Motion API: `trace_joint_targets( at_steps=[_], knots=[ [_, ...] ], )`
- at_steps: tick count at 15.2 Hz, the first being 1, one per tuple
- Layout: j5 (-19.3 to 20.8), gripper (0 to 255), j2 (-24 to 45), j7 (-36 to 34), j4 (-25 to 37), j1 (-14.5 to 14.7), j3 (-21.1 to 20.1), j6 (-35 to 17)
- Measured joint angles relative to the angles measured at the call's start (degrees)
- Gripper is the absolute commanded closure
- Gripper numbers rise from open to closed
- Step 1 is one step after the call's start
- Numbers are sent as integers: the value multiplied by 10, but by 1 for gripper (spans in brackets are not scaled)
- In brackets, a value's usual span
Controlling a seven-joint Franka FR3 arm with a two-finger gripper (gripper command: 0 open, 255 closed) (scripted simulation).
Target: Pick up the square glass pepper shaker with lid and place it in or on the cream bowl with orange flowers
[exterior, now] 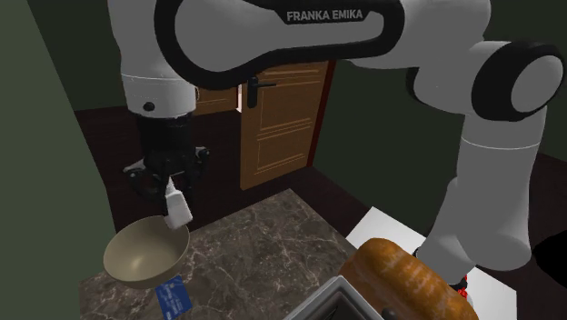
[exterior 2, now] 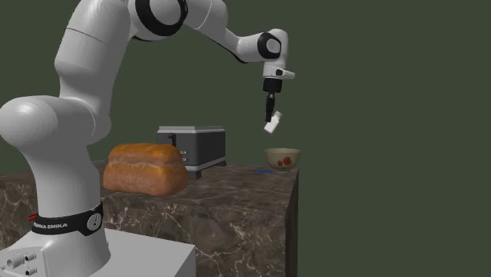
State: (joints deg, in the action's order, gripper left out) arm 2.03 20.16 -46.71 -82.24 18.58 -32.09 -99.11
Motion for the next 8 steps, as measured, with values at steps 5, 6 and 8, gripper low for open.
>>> trace_joint_targets(
  at_steps=[5,6,8],
  knots=[
    [64,255,151,-29,228,79,16,84],
    [67,255,158,-29,235,83,18,83],
    [67,255,157,-30,220,80,18,69]
  ],
)
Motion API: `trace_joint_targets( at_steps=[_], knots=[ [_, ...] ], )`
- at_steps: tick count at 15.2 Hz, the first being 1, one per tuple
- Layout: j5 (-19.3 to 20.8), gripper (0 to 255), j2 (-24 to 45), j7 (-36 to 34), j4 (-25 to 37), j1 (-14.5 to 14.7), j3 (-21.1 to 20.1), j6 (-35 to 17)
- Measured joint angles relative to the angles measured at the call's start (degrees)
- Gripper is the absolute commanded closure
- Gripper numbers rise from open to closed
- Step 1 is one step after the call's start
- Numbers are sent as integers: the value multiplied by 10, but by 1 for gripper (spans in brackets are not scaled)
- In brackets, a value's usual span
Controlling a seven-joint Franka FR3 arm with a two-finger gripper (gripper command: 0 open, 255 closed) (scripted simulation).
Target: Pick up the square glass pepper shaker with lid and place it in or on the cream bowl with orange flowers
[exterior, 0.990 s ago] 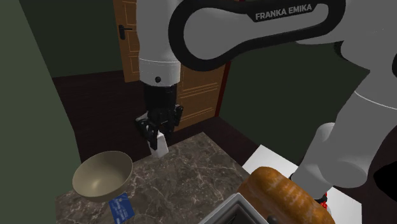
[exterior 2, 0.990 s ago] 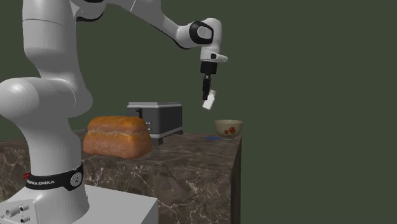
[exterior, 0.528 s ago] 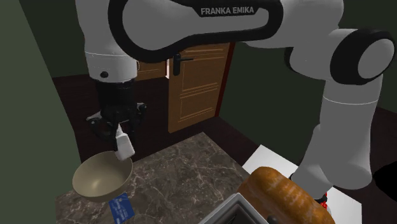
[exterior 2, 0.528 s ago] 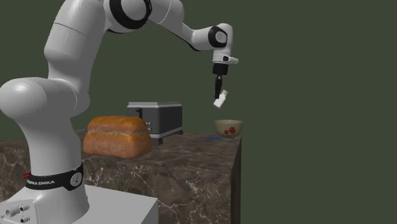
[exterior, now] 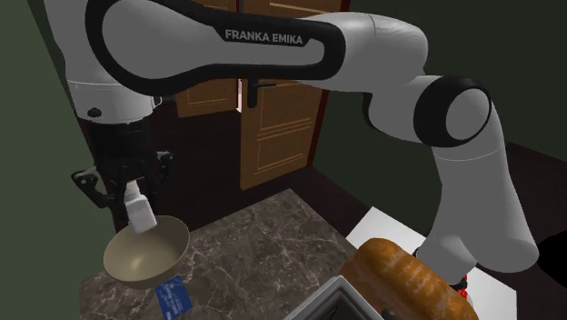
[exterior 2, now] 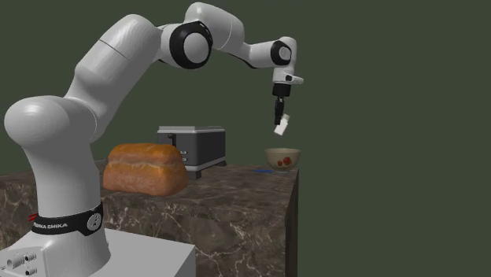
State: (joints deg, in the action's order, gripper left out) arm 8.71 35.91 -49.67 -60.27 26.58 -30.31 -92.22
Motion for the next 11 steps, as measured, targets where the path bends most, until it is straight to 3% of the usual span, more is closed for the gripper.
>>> trace_joint_targets(
  at_steps=[11],
  knots=[
    [-1,255,-6,4,-96,-18,1,-87]
  ],
)
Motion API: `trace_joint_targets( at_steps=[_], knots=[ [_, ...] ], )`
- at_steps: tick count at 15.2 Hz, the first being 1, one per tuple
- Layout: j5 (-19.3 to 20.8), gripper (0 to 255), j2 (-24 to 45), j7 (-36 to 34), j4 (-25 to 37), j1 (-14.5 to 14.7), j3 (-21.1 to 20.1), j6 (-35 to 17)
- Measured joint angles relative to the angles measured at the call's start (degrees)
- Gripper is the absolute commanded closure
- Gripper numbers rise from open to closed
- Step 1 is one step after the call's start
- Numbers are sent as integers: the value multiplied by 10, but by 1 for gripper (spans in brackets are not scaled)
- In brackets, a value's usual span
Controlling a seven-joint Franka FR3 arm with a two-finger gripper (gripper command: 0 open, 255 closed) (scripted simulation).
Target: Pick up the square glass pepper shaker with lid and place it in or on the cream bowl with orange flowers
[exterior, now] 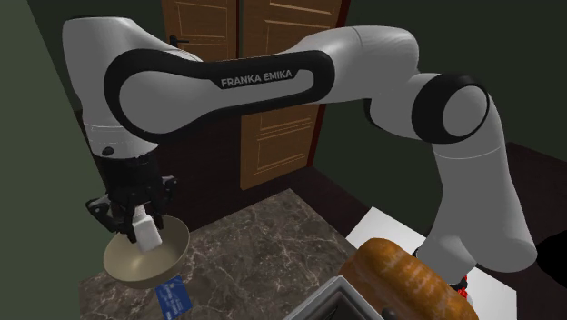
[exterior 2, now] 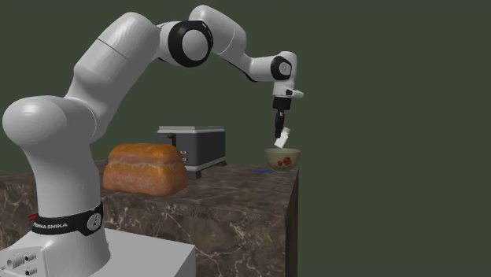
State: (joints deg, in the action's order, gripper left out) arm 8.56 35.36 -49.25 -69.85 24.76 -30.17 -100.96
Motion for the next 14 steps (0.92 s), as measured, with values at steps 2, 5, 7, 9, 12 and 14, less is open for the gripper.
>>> trace_joint_targets(
  at_steps=[2,5,7,9,12,14],
  knots=[
    [0,255,0,0,-10,-2,0,-10],
    [0,255,-1,0,-16,-2,0,-15],
    [0,255,-1,0,-17,-2,0,-16],
    [0,0,-1,0,-17,-2,0,-16],
    [0,0,-1,0,-17,-2,0,-16],
    [0,0,-1,0,-17,-2,0,-16]
  ],
)
